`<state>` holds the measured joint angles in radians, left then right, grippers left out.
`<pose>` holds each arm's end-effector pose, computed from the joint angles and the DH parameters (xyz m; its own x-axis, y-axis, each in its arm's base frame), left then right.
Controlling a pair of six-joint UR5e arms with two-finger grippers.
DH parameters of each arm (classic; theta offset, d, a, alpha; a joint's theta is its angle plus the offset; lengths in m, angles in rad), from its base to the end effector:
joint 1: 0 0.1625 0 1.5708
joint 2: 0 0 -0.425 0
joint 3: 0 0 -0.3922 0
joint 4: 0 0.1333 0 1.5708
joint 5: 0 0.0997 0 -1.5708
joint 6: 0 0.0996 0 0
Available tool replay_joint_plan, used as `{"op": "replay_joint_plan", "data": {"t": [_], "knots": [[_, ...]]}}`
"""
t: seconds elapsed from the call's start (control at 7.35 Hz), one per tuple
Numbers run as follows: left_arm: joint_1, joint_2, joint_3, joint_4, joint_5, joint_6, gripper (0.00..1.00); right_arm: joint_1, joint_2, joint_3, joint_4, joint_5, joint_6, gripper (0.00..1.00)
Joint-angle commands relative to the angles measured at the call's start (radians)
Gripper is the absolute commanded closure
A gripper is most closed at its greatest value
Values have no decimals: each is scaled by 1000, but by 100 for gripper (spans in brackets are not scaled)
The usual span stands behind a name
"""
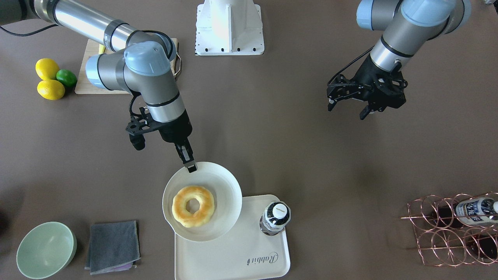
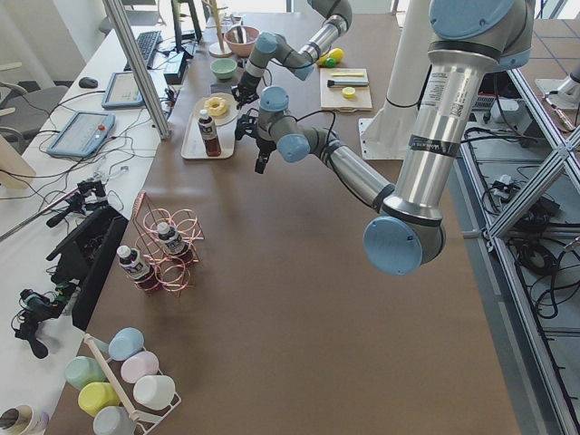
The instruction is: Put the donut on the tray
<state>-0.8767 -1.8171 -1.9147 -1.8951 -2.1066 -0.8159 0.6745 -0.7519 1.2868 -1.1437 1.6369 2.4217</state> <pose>0.2937 -0.4818 0.3297 0.5599 0.2483 -0.7905 0.0255 0.9484 0.3160 -0.5350 -0.5901 0.2279 -0.1422 0.8469 0.5125 -0.7188 0.2676 -0.6417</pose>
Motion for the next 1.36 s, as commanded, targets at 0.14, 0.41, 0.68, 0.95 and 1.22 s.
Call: {"op": "replay_joint_plan", "data": {"t": [0.14, 0.41, 0.68, 0.95, 1.22], "knots": [[-2, 45, 13, -70, -1, 4, 1, 4, 95, -302, 214, -69, 57, 100], [-1, 45, 11, -70, -1, 1, 1, -1, 94, -297, 211, -65, 30, 81], [-1, 42, 13, -70, -1, -2, 1, -38, 92, -288, 208, -69, -188, 0], [-1, 41, 11, -70, -3, -2, 1, -23, 83, -195, 159, -51, -283, 0], [-5, 47, 5, -70, -22, 1, 1, 29, 77, -5, -113, 77, -408, 0]]}}
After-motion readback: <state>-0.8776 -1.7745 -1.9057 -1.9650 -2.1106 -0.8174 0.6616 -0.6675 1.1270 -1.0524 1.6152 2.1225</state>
